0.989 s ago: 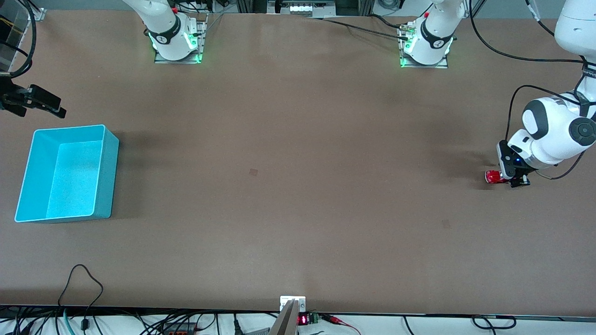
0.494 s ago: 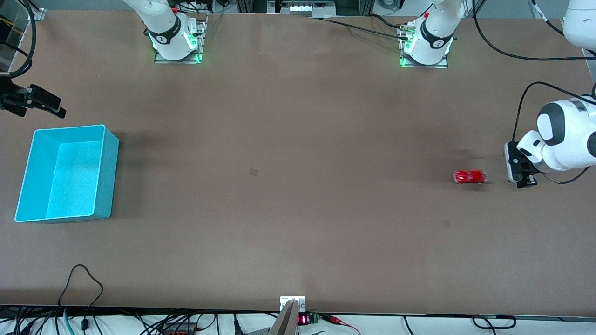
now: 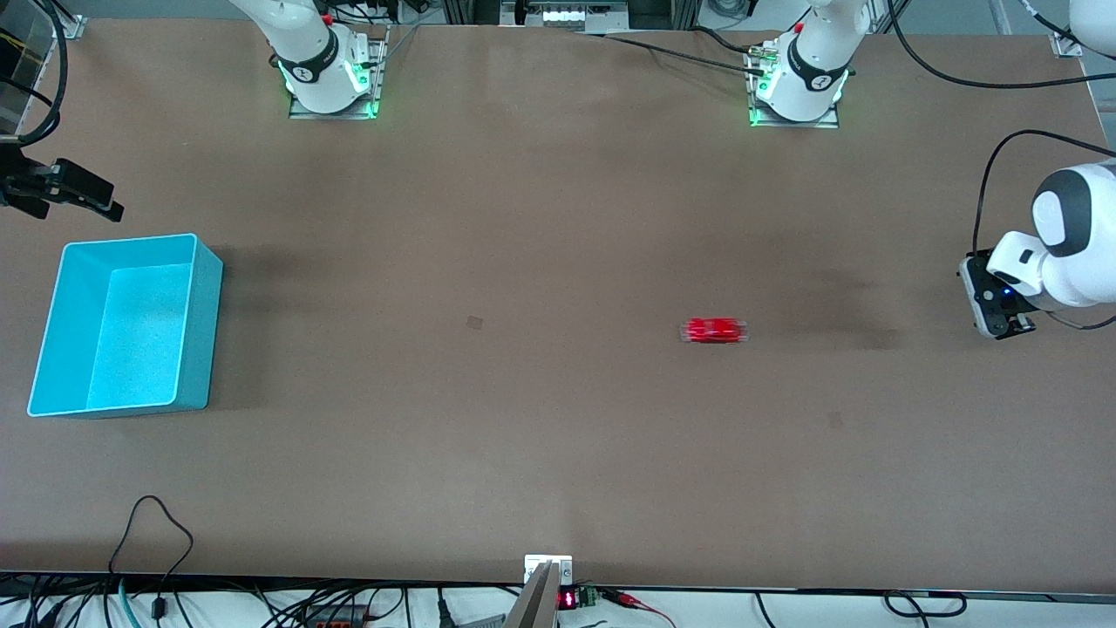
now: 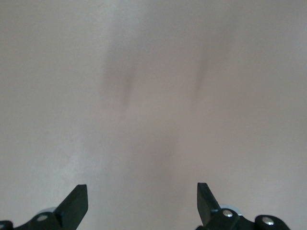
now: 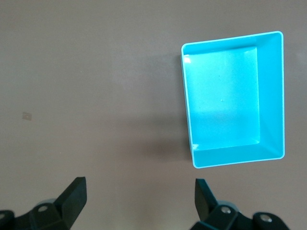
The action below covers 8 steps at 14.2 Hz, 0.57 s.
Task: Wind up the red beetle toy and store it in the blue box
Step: 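Hold the left gripper still while the car drives toward the box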
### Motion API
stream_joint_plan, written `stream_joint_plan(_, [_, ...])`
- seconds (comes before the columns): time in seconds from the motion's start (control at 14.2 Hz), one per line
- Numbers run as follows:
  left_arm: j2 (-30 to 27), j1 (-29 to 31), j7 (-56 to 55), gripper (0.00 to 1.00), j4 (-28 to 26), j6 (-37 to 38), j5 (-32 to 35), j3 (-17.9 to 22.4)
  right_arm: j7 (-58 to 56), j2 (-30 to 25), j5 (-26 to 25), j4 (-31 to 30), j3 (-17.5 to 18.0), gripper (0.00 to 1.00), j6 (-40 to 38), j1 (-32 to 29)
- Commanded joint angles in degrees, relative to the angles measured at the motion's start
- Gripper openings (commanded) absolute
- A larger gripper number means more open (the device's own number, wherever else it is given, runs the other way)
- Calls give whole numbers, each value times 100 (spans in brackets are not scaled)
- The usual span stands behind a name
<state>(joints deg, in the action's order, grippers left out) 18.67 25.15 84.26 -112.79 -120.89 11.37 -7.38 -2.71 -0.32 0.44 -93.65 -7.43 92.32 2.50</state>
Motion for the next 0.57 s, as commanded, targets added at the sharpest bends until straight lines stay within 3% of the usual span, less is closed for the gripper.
stream_joint_plan(0.0, [-233, 43, -269, 100, -33, 233, 5, -193, -20, 23, -44, 49, 5, 100, -4, -13])
stream_joint_plan(0.49, [-434, 34, -971, 100, -33, 592, 14, -255, -20, 23, -44, 49, 5, 100, -13, -13])
